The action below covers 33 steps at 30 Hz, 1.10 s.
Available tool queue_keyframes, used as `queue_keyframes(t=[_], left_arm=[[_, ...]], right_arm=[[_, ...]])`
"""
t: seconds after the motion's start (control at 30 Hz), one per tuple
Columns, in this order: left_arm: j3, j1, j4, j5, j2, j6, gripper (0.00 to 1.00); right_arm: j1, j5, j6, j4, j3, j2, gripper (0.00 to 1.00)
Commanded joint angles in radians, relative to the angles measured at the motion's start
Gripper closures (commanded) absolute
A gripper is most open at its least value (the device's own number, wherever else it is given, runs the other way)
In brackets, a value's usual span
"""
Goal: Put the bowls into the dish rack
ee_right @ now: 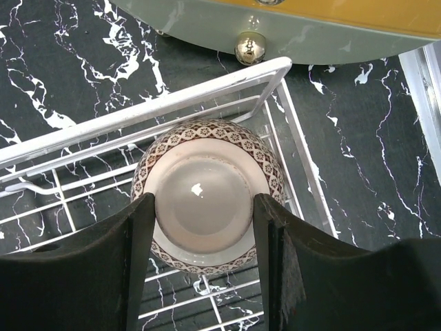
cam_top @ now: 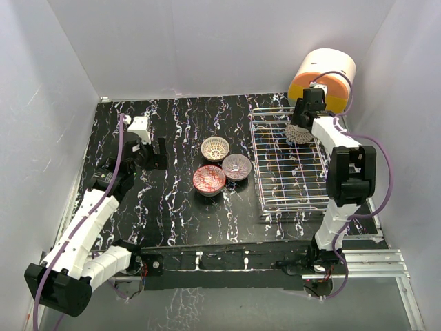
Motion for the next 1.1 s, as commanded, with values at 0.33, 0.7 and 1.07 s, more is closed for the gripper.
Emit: queue_keyframes(t=[0.33,0.7,1.07], left_arm=[[0.008,-0.003,-0.003,-0.009,-0.012,0.013,0.03],[0.009,-0.003,-0.002,-0.016,-0.013,0.003,0.03],[0.019,-0.004,0.002,-0.043,-0.031,-0.032,0.03]], right_arm=[[-0.006,-0.071,0.018,0.13,0.043,0.002,0.19],[0.035,-0.18,0.02,0.091,0.008,-0.143,0.01],[0.347,-0.168,-0.092,0.048,-0.214,-0.464,0.01]])
